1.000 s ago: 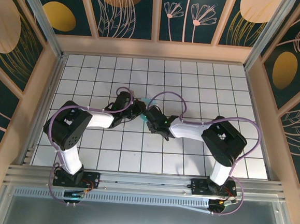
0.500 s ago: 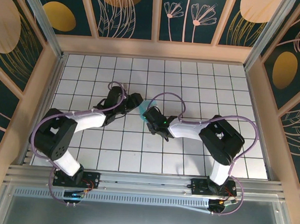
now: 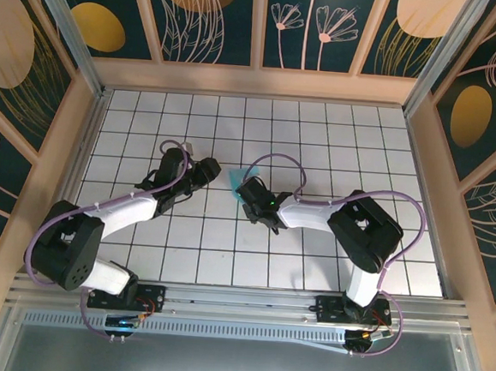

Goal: Fold a paper plane with a square sheet of paper (fold left side to right side)
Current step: Fourth fold the wing at the center of the table.

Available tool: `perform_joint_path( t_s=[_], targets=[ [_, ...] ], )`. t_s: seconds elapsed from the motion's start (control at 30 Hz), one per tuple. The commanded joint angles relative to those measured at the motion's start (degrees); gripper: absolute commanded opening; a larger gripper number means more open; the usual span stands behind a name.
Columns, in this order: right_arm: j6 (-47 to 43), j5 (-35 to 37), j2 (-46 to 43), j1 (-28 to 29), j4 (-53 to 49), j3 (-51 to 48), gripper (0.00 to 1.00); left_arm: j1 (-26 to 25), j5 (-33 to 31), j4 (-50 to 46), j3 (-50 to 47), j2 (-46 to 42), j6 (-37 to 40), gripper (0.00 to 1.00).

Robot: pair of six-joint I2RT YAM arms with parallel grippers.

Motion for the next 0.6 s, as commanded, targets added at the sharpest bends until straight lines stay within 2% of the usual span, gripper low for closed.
perform_joint_path(
  t_s=[0.0, 0.33, 0.57],
  targets=[
    [0.1, -1.7, 0.3, -0.2, 0.5, 0.2, 0.22, 0.4, -0.6, -1.8, -0.7, -1.3, 1.6, 0.59],
    [0.8, -9.4, -2.0, -3.0, 5.0, -4.4, 0.15, 0.4, 0.2, -1.7, -1.4, -0.9, 1.6, 0.59],
    [0.9, -18.5, -4.9, -7.3, 7.3, -7.1, 0.13, 0.5, 2.5, -1.0, -1.6, 0.1, 2.1, 0.6]
  ],
)
